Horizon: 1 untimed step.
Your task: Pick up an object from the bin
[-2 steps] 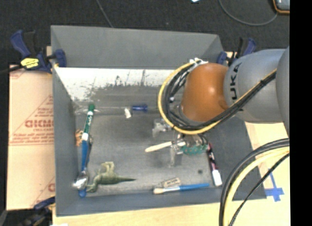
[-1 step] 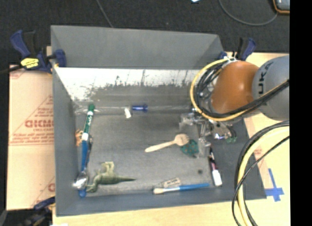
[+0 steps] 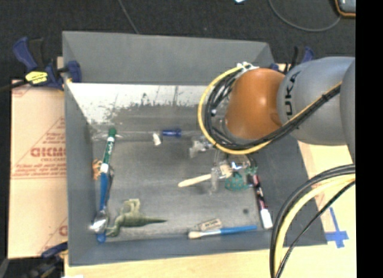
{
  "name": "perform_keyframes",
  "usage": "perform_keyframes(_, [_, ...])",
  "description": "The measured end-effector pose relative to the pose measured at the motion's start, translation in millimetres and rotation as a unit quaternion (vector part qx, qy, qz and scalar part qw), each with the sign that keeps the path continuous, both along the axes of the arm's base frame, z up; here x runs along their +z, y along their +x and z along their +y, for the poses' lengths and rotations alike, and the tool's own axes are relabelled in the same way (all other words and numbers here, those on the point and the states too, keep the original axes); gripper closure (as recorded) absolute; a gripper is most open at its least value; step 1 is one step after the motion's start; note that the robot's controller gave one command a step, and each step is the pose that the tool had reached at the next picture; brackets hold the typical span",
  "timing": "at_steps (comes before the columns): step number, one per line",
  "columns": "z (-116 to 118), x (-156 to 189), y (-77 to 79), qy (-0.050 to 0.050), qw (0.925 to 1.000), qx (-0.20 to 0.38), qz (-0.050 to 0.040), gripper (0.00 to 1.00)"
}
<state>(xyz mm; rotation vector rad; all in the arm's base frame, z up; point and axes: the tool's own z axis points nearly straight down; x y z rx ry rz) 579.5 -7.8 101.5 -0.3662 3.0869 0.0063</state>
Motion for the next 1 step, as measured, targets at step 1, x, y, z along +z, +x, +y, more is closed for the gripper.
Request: perform_keyframes(1, [-92.4,-25.8,-22.4,-0.002,0.9755,-0.220,0.0003,1.00])
